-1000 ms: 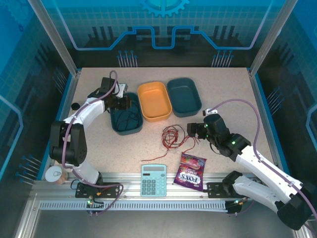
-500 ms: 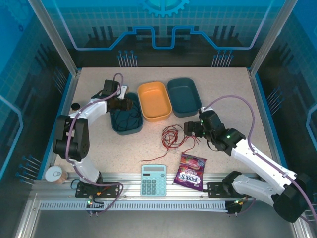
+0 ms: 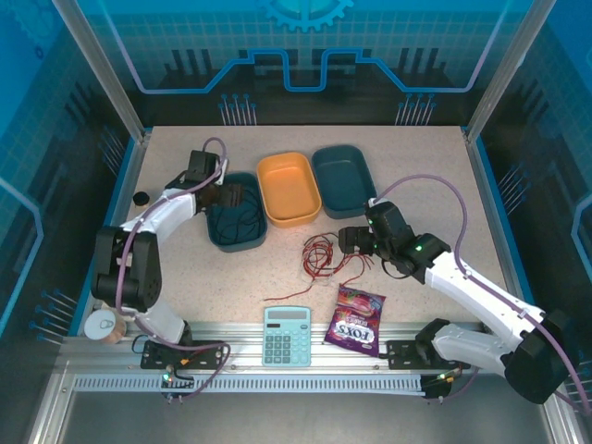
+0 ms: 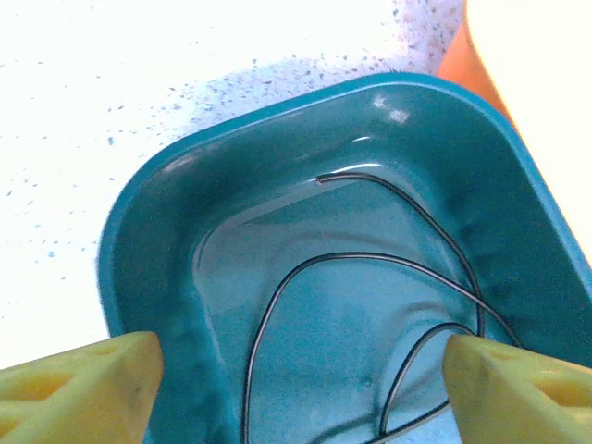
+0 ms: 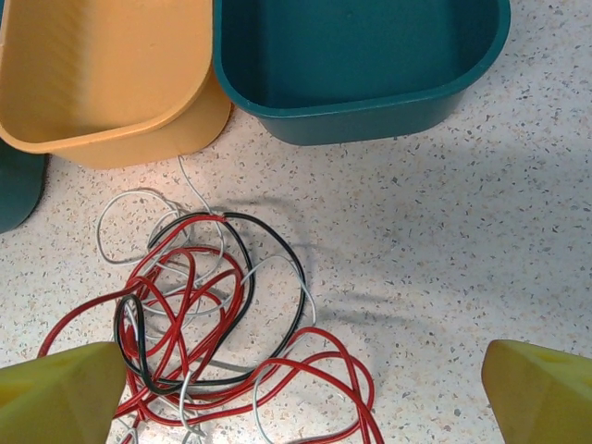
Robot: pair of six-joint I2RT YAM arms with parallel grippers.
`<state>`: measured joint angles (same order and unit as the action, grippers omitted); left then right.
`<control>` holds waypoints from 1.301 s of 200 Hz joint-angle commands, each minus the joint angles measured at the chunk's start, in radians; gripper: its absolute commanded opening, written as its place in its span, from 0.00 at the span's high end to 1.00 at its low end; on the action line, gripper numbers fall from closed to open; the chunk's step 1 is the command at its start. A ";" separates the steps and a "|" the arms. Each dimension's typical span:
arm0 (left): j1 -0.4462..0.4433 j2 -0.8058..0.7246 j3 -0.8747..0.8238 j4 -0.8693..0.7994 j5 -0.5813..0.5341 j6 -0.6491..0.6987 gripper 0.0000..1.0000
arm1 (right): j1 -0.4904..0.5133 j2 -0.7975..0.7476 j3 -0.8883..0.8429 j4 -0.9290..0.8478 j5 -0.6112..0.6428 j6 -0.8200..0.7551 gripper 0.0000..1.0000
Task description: Untangle the cables
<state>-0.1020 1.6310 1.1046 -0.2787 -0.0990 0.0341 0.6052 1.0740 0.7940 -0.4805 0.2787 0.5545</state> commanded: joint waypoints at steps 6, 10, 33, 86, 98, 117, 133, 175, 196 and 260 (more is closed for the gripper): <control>-0.002 -0.074 -0.029 0.009 0.003 -0.042 0.15 | -0.013 0.010 0.038 -0.011 -0.009 0.003 0.00; -0.003 -0.079 -0.032 0.010 0.008 -0.049 0.15 | -0.013 0.011 0.040 -0.012 -0.010 0.002 0.00; -0.004 -0.109 -0.049 0.007 0.039 -0.093 0.15 | -0.013 0.019 0.049 -0.010 -0.016 -0.004 0.00; -0.050 -0.207 -0.082 -0.034 0.118 -0.195 0.14 | -0.014 0.036 0.059 -0.019 -0.002 0.008 0.00; -0.072 -0.233 -0.093 -0.048 0.127 -0.219 0.12 | -0.015 0.041 0.061 -0.027 0.007 0.014 0.00; -0.122 -0.287 -0.124 -0.042 0.127 -0.254 0.01 | -0.015 0.054 0.070 -0.054 0.027 0.024 0.00; -0.170 -0.342 -0.164 -0.014 0.124 -0.286 0.01 | -0.015 0.068 0.074 -0.072 0.033 0.027 0.00; -0.317 -0.506 -0.342 0.137 0.125 -0.440 0.01 | -0.016 0.104 0.078 -0.081 0.005 0.036 0.01; -0.415 -0.557 -0.417 0.203 0.115 -0.498 0.01 | -0.017 0.135 0.079 -0.093 0.002 0.041 0.01; -0.602 -0.559 -0.567 0.346 -0.017 -0.691 0.01 | 0.016 0.215 0.150 -0.084 -0.097 0.025 0.37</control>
<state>-0.6834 1.0855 0.5919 -0.0319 -0.0414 -0.5411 0.6022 1.2682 0.9012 -0.5533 0.2379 0.5762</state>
